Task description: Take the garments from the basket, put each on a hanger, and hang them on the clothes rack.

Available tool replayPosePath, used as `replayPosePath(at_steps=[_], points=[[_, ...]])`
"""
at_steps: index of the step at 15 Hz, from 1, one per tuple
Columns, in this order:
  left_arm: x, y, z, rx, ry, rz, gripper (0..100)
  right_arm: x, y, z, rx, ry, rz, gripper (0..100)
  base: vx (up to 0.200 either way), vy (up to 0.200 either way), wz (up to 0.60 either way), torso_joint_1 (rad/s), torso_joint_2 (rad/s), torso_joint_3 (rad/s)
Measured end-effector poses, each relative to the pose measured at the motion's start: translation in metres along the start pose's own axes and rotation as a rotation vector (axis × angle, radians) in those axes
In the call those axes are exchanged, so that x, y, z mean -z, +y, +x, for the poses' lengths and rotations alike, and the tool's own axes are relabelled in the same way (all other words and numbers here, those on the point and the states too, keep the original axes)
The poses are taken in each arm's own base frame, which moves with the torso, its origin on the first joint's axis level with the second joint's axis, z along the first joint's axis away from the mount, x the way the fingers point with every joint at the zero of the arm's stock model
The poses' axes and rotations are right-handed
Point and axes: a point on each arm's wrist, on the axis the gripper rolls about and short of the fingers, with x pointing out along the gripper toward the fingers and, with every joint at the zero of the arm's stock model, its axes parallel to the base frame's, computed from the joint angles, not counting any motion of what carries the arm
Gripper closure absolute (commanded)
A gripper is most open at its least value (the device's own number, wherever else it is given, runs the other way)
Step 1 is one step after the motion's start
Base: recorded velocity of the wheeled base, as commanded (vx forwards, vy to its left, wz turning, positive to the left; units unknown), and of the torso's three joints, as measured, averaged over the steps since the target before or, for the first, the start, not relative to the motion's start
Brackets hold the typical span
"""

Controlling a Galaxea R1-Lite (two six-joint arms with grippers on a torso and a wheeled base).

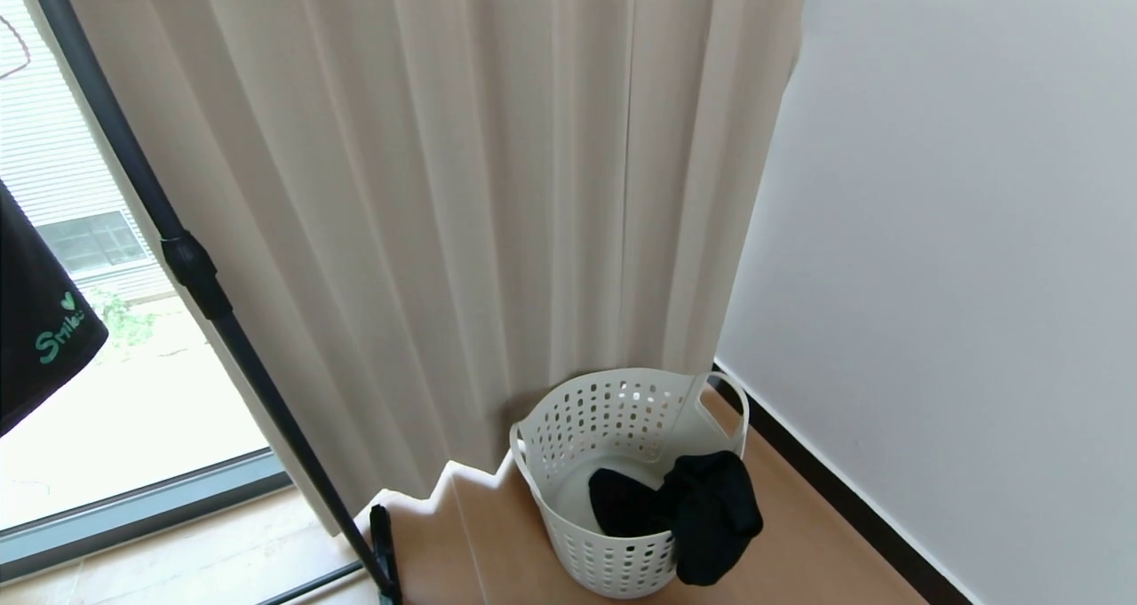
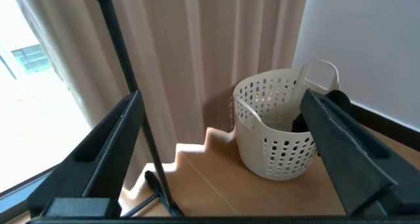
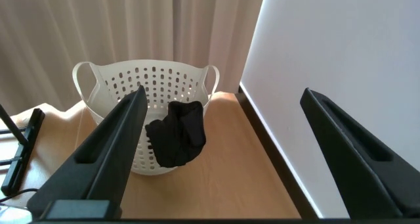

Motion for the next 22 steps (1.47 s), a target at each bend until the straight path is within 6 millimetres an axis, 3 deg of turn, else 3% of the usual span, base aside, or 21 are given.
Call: replayPosePath(at_steps=[22], points=[[0.0000, 0.0001, 0.0000, -0.003, 0.000, 0.000, 0, -0.0001, 0.0000, 0.0000, 0.000, -0.001, 0.001, 0, 0.000, 0.000, 0.00, 0.003, 0.00, -0.183]])
